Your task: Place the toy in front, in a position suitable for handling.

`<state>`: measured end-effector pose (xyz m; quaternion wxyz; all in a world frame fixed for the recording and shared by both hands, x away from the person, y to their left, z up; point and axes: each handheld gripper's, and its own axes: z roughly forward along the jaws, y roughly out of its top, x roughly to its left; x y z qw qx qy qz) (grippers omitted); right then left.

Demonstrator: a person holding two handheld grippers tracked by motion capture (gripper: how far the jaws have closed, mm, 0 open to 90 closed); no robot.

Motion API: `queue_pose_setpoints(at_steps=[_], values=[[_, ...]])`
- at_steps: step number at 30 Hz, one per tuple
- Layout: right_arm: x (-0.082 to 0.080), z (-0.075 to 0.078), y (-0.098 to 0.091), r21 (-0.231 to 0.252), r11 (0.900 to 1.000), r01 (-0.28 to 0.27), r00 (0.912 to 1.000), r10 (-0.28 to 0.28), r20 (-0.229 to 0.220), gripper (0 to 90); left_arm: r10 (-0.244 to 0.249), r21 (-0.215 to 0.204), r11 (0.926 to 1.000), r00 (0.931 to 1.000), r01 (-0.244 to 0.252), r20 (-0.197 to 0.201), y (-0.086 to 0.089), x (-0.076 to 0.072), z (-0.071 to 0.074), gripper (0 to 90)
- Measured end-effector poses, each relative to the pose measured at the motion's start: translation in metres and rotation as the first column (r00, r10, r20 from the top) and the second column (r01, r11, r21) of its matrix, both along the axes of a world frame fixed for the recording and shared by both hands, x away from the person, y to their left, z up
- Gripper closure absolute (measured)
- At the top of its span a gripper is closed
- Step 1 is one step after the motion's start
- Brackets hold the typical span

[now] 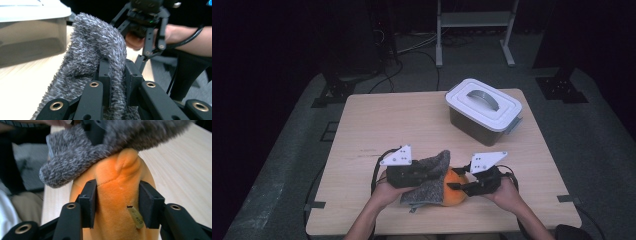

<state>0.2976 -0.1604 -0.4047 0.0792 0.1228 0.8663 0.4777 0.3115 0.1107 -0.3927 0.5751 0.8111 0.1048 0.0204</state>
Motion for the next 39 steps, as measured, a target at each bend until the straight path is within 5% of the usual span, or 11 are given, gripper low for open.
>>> queue_pose_setpoints(at_steps=[5, 11, 15, 17, 19, 23, 27, 31, 34, 39], values=[[0.004, -0.001, -0.009, -0.020, 0.9994, -0.029, 0.9994, 0.030, 0.015, 55.7, 0.026, 0.063, 0.9977, 0.9997, -0.026, 0.003, 0.007, 0.002, -0.004, 78.9], [0.008, -0.004, -0.026, 0.017, 0.9990, -0.040, 0.9985, 0.041, -0.038, 50.3, 0.016, 0.035, 0.9993, 0.9958, -0.013, -0.090, 0.015, 0.007, -0.011, 78.6], [0.006, 0.005, -0.023, -0.011, 0.9999, -0.007, 0.9971, 0.007, -0.075, 38.9, -0.011, 0.042, 0.9990, 0.9968, 0.014, -0.079, 0.004, 0.003, -0.007, 78.6], [0.006, 0.005, -0.022, -0.016, 0.9998, -0.006, 0.9978, 0.005, -0.067, 42.0, -0.008, 0.047, 0.9988, 0.9969, 0.011, -0.078, 0.004, 0.003, -0.006, 78.6], [0.003, 0.003, -0.021, -0.032, 0.9995, -0.009, 0.9999, 0.009, -0.004, 54.6, 0.003, 0.025, 0.9997, 0.9961, -0.001, -0.089, 0.006, 0.004, -0.003, 78.7], [-0.005, 0.003, -0.009, -0.052, 0.9948, -0.088, 0.9934, 0.091, 0.069, 58.4, -0.002, -0.018, 0.9998, 0.9969, 0.001, -0.079, 0.006, 0.002, 0.007, 78.7], [-0.012, 0.003, 0.004, -0.101, 0.9839, -0.148, 0.9803, 0.159, 0.116, 58.3, 0.014, 0.047, 0.9989, 0.9977, -0.011, -0.066, 0.001, 0.001, 0.003, 78.7], [-0.005, 0.002, -0.007, -0.085, 0.9869, -0.137, 0.9842, 0.145, 0.101, 58.6, 0.034, 0.060, 0.9978, 0.9961, -0.029, -0.081, 0.006, 0.004, -0.001, 78.7], [0.008, -0.001, -0.025, -0.019, 0.9962, -0.085, 0.9958, 0.086, 0.031, 54.6, 0.036, 0.050, 0.9983, 0.9937, -0.030, -0.106, 0.010, 0.006, -0.005, 78.7], [0.013, 0.005, -0.031, 0.008, 0.9998, -0.017, 0.9972, 0.018, -0.073, 40.6, 0.035, 0.047, 0.9985, 0.9918, -0.030, -0.123, 0.009, 0.007, -0.007, 78.6]])
